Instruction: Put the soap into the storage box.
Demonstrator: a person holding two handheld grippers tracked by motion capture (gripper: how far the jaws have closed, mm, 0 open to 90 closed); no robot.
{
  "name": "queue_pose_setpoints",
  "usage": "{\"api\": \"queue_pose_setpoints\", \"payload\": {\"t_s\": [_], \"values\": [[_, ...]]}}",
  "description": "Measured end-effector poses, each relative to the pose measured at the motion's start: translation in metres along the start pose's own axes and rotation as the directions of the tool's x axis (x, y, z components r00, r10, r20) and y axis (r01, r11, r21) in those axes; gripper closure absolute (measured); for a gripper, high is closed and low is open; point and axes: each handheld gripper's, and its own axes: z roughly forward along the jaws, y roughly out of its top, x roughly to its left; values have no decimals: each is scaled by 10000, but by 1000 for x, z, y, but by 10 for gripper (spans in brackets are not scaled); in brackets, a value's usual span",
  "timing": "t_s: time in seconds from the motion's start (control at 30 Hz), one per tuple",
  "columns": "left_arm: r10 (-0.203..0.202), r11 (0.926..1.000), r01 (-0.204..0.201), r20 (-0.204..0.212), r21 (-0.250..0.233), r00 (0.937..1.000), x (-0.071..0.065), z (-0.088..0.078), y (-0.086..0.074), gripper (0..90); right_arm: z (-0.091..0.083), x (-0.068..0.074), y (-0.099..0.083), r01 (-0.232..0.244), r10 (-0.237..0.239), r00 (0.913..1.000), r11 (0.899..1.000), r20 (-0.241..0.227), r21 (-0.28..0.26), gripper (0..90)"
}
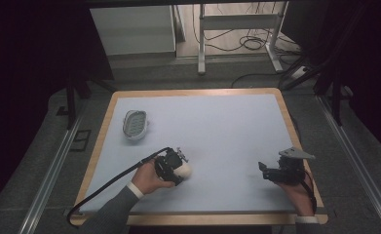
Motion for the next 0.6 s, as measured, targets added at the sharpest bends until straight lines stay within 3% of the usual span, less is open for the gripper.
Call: {"api": "queue_pose_setpoints", "payload": {"t_s": [0.6], "values": [[-642,9967,625,-309,-508,9975,28,-30,-6,496,-1,-2,-1,-59,59,9999,10000,96,-5,84]]}}
